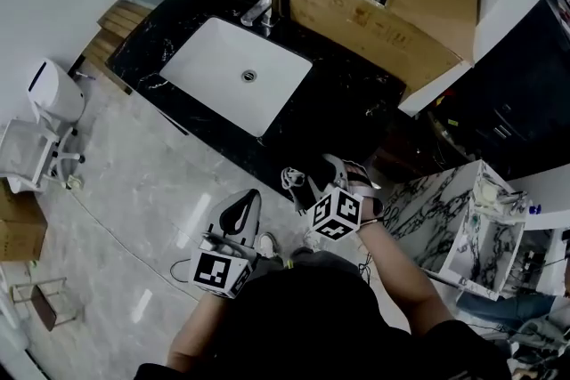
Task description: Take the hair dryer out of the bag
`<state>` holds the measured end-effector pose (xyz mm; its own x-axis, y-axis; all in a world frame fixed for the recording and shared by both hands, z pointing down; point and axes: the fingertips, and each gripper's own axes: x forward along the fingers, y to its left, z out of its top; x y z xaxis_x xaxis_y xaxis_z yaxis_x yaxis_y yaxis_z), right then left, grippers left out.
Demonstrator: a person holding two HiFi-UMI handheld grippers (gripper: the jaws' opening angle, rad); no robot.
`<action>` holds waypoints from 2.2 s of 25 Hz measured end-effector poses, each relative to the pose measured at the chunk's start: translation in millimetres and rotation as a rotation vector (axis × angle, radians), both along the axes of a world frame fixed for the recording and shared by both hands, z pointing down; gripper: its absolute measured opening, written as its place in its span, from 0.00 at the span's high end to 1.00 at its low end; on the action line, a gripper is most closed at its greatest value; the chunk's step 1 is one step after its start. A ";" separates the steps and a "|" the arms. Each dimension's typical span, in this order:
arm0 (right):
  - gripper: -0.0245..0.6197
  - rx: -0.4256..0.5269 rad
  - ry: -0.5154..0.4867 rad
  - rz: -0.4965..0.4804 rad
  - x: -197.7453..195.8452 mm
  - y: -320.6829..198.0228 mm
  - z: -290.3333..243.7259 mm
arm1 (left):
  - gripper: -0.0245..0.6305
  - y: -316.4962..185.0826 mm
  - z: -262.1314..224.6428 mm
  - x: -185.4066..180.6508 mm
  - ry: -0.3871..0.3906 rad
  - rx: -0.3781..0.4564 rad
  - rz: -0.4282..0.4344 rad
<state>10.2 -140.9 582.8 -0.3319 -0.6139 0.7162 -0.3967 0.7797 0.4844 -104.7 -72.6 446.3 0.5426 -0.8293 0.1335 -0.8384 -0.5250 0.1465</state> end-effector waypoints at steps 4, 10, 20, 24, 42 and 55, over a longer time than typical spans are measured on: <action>0.71 -0.054 0.001 -0.054 -3.2 3.6 -2.9 | 0.93 -5.5 22.0 5.8 -0.026 -0.020 0.025; 0.91 -0.041 -0.051 -0.023 5.3 7.7 -22.4 | 0.93 -23.5 41.5 36.4 -0.050 -0.015 0.101; 0.92 -0.052 -0.235 0.045 5.1 -28.5 -66.1 | 0.93 -45.4 71.1 101.1 -0.150 0.003 0.281; 0.92 -0.038 -0.267 0.040 2.1 -34.6 -76.0 | 0.93 -74.9 83.5 111.9 -0.264 -0.050 0.263; 0.92 -0.035 -0.381 0.058 8.3 -54.3 -94.4 | 0.58 -118.2 153.5 125.0 -0.349 -0.410 0.234; 0.92 -0.052 -0.413 0.066 21.0 -51.2 -87.3 | 0.57 -123.2 180.1 139.1 -0.405 -0.535 0.271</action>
<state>31.2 -192.1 495.6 -0.5593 -0.6096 0.5618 -0.5989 0.7657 0.2346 34.4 -195.8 626.4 0.5418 -0.4374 0.7177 -0.7320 -0.6652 0.1472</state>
